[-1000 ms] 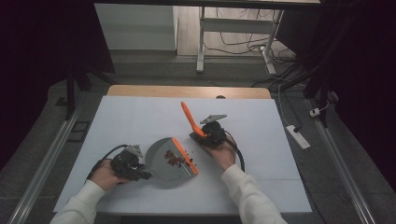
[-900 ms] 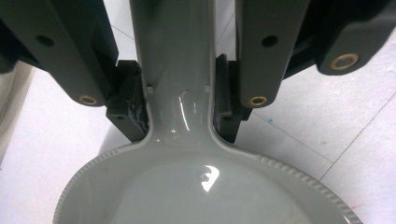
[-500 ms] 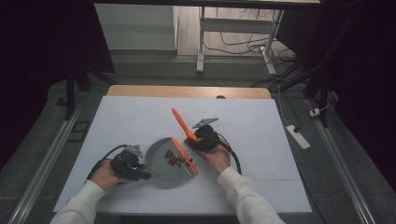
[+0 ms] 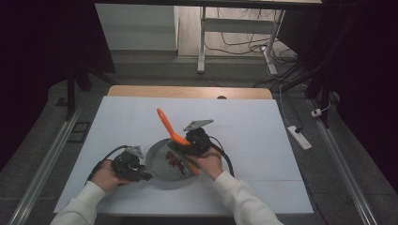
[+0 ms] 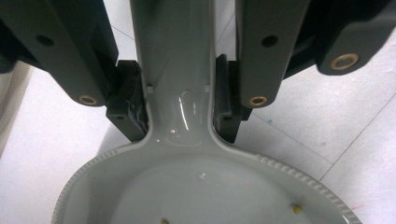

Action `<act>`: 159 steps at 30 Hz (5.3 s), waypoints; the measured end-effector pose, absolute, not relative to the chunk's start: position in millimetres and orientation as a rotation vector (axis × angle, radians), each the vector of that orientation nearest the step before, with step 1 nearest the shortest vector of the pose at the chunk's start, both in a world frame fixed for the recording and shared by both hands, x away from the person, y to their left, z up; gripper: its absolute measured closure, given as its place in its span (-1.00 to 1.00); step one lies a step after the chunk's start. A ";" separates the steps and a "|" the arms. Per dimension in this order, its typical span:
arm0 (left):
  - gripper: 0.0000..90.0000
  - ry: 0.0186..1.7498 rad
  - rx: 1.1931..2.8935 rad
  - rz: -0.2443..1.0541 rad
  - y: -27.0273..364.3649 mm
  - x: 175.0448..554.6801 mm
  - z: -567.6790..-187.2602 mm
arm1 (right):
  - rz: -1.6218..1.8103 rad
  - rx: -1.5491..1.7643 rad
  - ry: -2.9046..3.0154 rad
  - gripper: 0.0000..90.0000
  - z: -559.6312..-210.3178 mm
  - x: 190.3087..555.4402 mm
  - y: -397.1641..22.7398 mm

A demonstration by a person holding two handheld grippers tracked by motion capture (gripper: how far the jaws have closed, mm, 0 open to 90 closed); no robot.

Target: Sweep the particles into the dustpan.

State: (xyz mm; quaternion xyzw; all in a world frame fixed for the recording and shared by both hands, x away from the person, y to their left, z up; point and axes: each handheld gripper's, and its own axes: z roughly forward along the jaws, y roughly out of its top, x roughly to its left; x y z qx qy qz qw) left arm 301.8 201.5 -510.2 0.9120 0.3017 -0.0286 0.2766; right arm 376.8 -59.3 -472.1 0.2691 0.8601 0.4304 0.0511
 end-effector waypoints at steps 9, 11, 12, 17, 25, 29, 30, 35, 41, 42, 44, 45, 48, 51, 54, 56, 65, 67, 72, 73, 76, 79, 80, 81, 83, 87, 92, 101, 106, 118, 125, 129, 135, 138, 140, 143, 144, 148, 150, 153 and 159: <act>0.36 0.807 2.452 -0.075 201.7 302.0 -510.0 | 1.194 0.954 2.489 0.57 -475.0 401.0 -97.1; 0.36 0.807 2.453 -0.075 201.7 302.0 -509.9 | 1.152 0.978 2.489 0.57 -481.2 405.3 -100.5; 0.36 0.807 2.452 -0.075 201.7 302.0 -510.0 | 1.102 0.988 2.484 0.57 -485.3 406.7 -100.4; 0.36 0.807 2.452 -0.075 201.5 301.9 -510.0 | 1.012 0.996 2.530 0.57 -501.4 406.1 -92.5; 0.36 0.807 2.452 -0.075 201.5 301.7 -510.1 | 1.144 0.947 2.597 0.57 -501.5 378.7 -61.3; 0.36 0.805 2.453 -0.072 201.6 301.7 -510.0 | 1.302 0.964 2.658 0.57 -493.0 371.3 -53.8; 0.36 0.810 2.447 -0.073 201.3 301.5 -510.2 | 1.314 0.944 2.651 0.57 -490.3 369.9 -53.0; 0.36 0.810 2.447 -0.071 201.3 301.3 -510.2 | 1.314 0.941 2.551 0.57 -476.2 375.7 -68.3; 0.36 0.812 2.446 -0.074 201.2 301.2 -510.2 | 1.190 1.002 2.476 0.57 -479.4 386.4 -95.5; 0.36 0.812 2.447 -0.073 201.0 301.1 -510.2 | 1.166 1.010 2.471 0.57 -482.1 386.6 -98.0; 0.36 0.811 2.446 -0.072 201.0 301.0 -510.1 | 1.134 1.031 2.473 0.57 -489.0 387.2 -101.2; 0.36 0.811 2.446 -0.073 200.9 301.0 -510.0 | 1.106 1.034 2.474 0.57 -492.6 388.3 -101.0; 0.36 0.812 2.448 -0.071 200.8 300.8 -509.9 | 1.035 1.045 2.466 0.57 -501.4 391.2 -96.7; 0.36 0.812 2.449 -0.072 200.6 301.0 -509.9 | 1.064 1.048 2.476 0.57 -504.4 390.5 -90.4; 0.36 0.812 2.451 -0.070 200.2 301.0 -509.8 | 1.137 1.062 2.529 0.57 -506.8 385.5 -79.3; 0.36 0.813 2.448 -0.071 200.3 300.6 -509.7 | 1.179 1.036 2.562 0.57 -504.9 378.7 -70.3; 0.36 0.803 2.457 -0.073 200.6 300.5 -509.4 | 1.249 1.008 2.535 0.57 -489.7 374.9 -75.2; 0.36 0.809 2.450 -0.073 200.4 300.3 -509.6 | 1.232 1.058 2.511 0.57 -491.2 379.2 -84.9; 0.36 0.809 2.449 -0.074 200.5 300.7 -509.9 | 1.131 1.055 2.452 0.57 -493.2 385.5 -97.7; 0.36 0.809 2.449 -0.074 200.5 300.7 -509.9 | 1.110 1.061 2.448 0.57 -494.9 387.0 -98.3; 0.36 0.808 2.450 -0.073 200.3 300.4 -509.7 | 1.068 1.082 2.458 0.57 -504.1 392.5 -101.1; 0.36 0.808 2.451 -0.074 200.1 300.6 -509.8 | 1.081 1.088 2.440 0.57 -503.4 396.1 -100.2; 0.36 0.812 2.449 -0.071 200.0 300.7 -509.8 | 1.085 1.076 2.433 0.57 -502.0 399.3 -98.9; 0.36 0.813 2.449 -0.071 200.0 301.0 -509.7 | 1.089 1.061 2.417 0.57 -501.4 405.2 -96.7; 0.36 0.816 2.448 -0.071 199.2 301.0 -509.5 | 1.100 1.085 2.420 0.57 -502.1 421.4 -91.1; 0.36 0.811 2.457 -0.068 198.4 300.5 -509.1 | 1.087 1.075 2.458 0.57 -505.2 449.6 -75.1; 0.36 0.812 2.449 -0.080 199.9 301.8 -510.9 | 1.033 0.922 2.583 0.57 -504.2 432.3 -52.9; 0.36 0.810 2.451 -0.074 199.4 300.6 -510.9 | 1.245 0.923 2.659 0.57 -492.8 398.8 -55.9; 0.36 0.810 2.455 -0.073 199.1 300.8 -511.3 | 1.326 1.004 2.525 0.57 -480.4 400.6 -81.2; 0.36 0.806 2.458 -0.067 198.1 299.5 -510.6 | 1.092 1.052 2.513 0.57 -504.6 372.8 -94.9; 0.36 0.804 2.460 -0.067 198.0 299.9 -511.0 | 1.286 1.085 2.557 0.57 -501.6 351.4 -77.1; 0.36 0.807 2.454 -0.067 198.0 299.5 -510.6 | 1.384 1.020 2.560 0.57 -493.2 346.6 -70.0; 0.36 0.804 2.452 -0.067 198.2 299.2 -510.6 | 1.436 1.055 2.424 0.57 -475.2 359.4 -96.5; 0.36 0.805 2.449 -0.049 198.2 298.4 -510.6 | 1.405 1.083 2.394 0.57 -475.4 365.1 -110.6; 0.37 0.805 2.445 -0.045 198.2 297.5 -510.5 | 1.407 1.115 2.380 0.57 -476.3 368.0 -118.1; 0.37 0.803 2.444 -0.039 198.3 297.1 -510.2 | 1.399 1.128 2.374 0.57 -476.0 369.9 -125.2; 0.37 0.802 2.445 -0.046 198.2 297.2 -510.3 | 1.394 1.123 2.377 0.57 -476.5 370.5 -126.3; 0.37 0.808 2.442 -0.049 198.6 297.1 -511.4 | 1.262 1.103 2.375 0.57 -481.0 371.6 -126.6; 0.36 0.808 2.442 -0.051 198.6 296.8 -511.4 | 1.184 1.137 2.386 0.57 -487.4 373.4 -126.2; 0.36 0.810 2.442 -0.049 198.2 296.5 -511.4 | 1.110 1.155 2.424 0.57 -501.0 371.1 -125.1; 0.37 0.815 2.442 -0.052 198.2 297.7 -512.2 | 1.238 1.156 2.528 0.57 -508.3 351.4 -105.2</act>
